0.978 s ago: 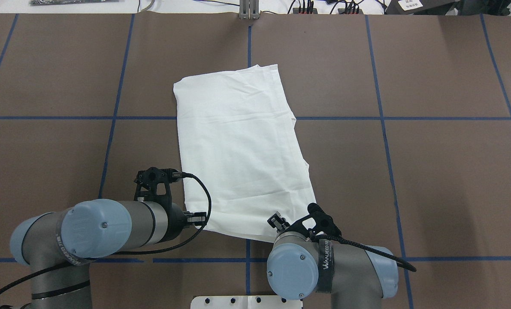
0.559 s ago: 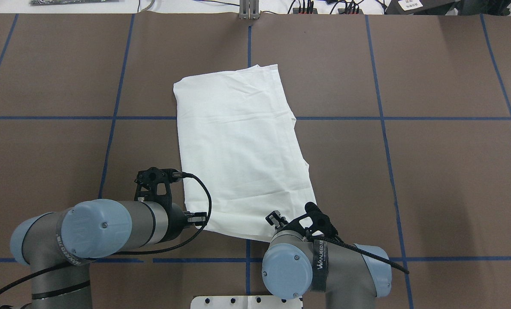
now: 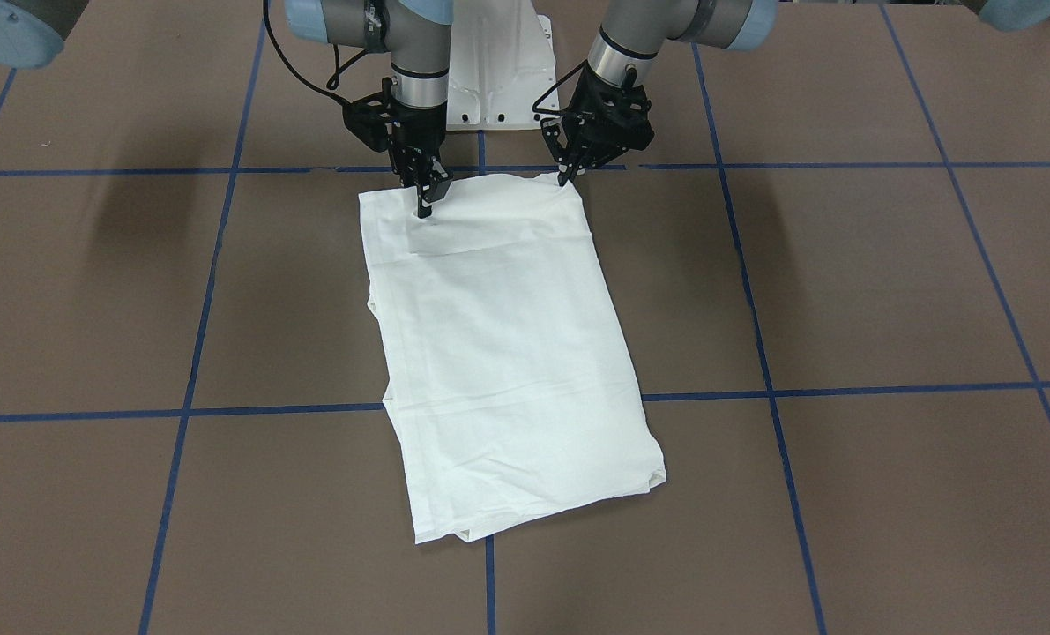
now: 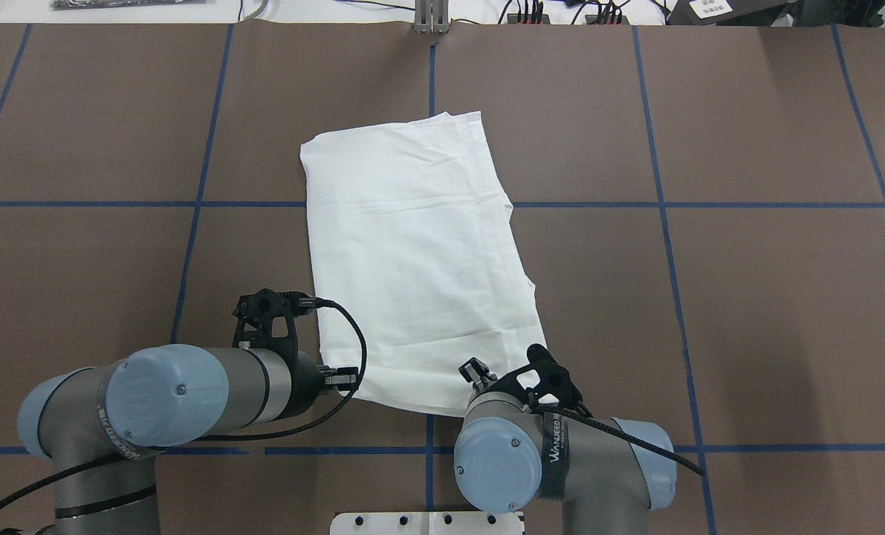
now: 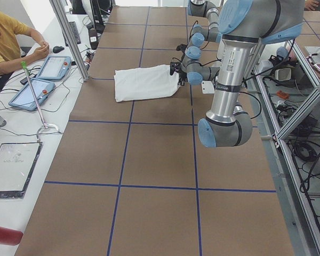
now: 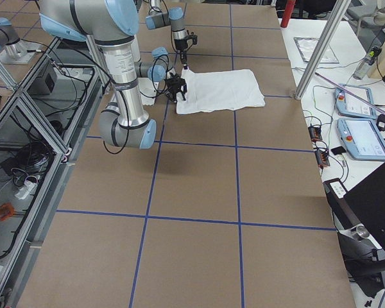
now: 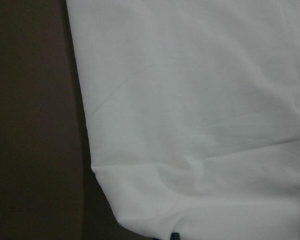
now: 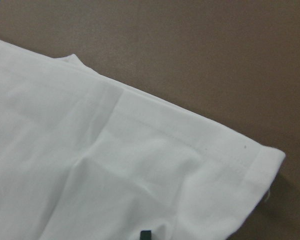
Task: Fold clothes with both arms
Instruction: 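Grasp the near edge of the shirt with both grippers, then lift the near edge with both grippers and fold it farther from the robot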
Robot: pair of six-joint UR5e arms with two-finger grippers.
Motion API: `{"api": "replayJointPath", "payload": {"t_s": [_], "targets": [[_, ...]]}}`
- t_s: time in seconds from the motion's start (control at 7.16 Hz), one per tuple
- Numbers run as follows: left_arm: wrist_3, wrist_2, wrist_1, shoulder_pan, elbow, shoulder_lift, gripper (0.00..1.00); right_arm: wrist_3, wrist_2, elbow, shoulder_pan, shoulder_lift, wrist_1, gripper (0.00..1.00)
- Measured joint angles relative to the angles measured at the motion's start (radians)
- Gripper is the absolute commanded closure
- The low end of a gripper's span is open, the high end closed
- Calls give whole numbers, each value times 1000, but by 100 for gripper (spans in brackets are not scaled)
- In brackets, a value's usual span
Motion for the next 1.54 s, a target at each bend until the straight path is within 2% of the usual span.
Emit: {"api": "replayJointPath", "payload": {"t_s": [0.28,0.42,0.7,0.98,1.12,1.26,1.54], "targets": [[4,-2,1,-1,-5,-2,100,-37,4,46,32,-3,-21,100],[26,-5,11,-5,-31,3,100,-75,8,115,46,-7,-77,100],[73,-28,114,-11,-149,12,100,-117,10,278,36,-7,-263,100],[81,-66,254,-12,-287,6,100,-120,9,429,-27,8,-436,100],[81,-72,299,-10,-325,-1,100,-122,7,460,-44,32,-490,100],[82,-73,319,-15,-322,-15,100,-137,1,456,-44,52,-513,100],[86,-73,326,-74,-225,-88,100,-234,-14,399,25,68,-481,100]]}}
